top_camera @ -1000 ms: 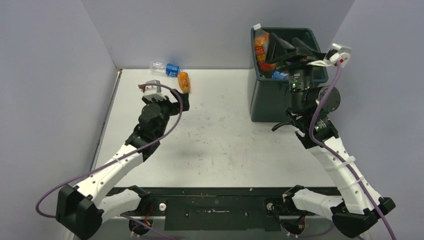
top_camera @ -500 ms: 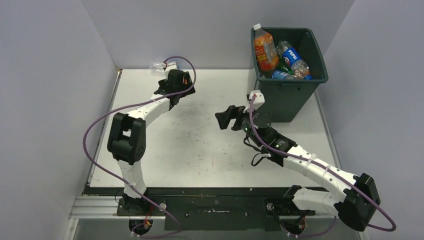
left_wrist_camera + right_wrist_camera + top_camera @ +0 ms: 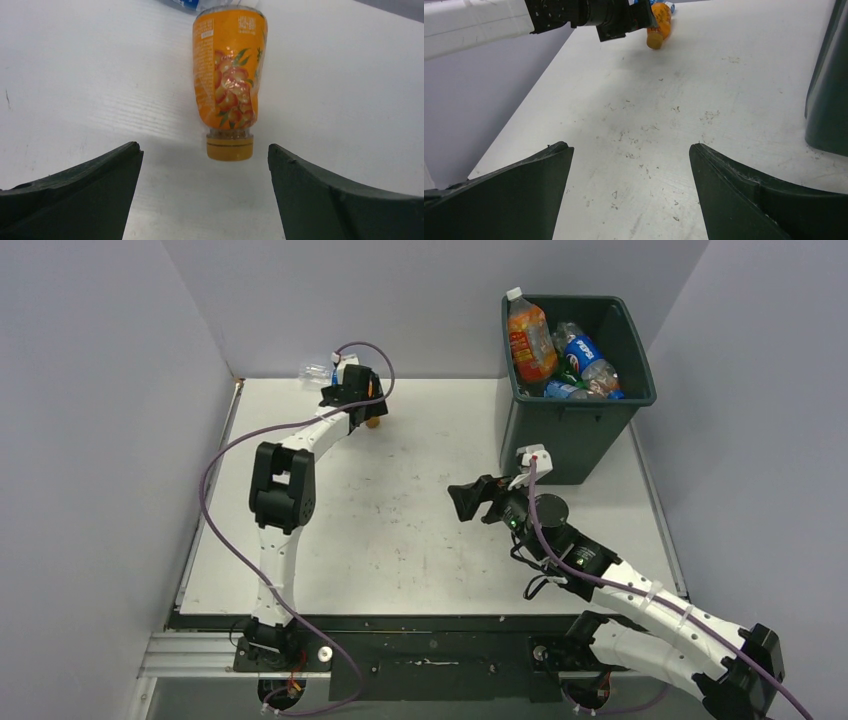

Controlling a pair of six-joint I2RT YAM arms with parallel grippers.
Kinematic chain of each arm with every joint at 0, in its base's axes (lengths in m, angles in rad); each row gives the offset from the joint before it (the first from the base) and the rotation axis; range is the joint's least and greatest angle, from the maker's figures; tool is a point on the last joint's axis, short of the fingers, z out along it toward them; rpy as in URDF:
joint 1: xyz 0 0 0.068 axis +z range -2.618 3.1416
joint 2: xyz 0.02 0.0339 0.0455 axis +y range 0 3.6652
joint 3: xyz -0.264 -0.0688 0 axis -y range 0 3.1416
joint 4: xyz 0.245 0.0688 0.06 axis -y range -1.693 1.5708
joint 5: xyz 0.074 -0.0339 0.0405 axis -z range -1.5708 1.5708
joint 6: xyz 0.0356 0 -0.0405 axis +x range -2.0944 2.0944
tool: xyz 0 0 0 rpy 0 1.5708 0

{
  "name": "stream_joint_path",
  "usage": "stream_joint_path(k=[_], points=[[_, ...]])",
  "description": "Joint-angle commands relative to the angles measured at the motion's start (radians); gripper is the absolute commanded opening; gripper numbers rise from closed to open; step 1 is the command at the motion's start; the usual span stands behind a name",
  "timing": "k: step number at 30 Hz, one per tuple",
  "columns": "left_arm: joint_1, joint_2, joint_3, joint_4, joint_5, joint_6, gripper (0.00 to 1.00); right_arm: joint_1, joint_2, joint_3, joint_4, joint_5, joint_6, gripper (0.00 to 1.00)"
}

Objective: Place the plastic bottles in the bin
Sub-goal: Pick up the plastic bottle at the center of the board.

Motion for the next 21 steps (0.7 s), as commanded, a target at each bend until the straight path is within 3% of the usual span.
stream_joint_path(k=[1, 17, 21], points=[[0.005, 0.070, 0.150, 0.004, 0.016, 0.052, 0.96, 0.009, -0.001, -0.027, 0.017, 0.023, -0.010, 0.90], [0.017, 0.340, 0.504, -0.085, 0.004, 0.059, 1.00, 0.013, -0.024, -0.082, 0.030, 0.067, -0.041, 0.90], [0.024, 0.351, 0.501, -0.083, 0.015, 0.041, 0.89, 0.011, -0.025, -0.087, 0.027, 0.072, -0.040, 0.90]])
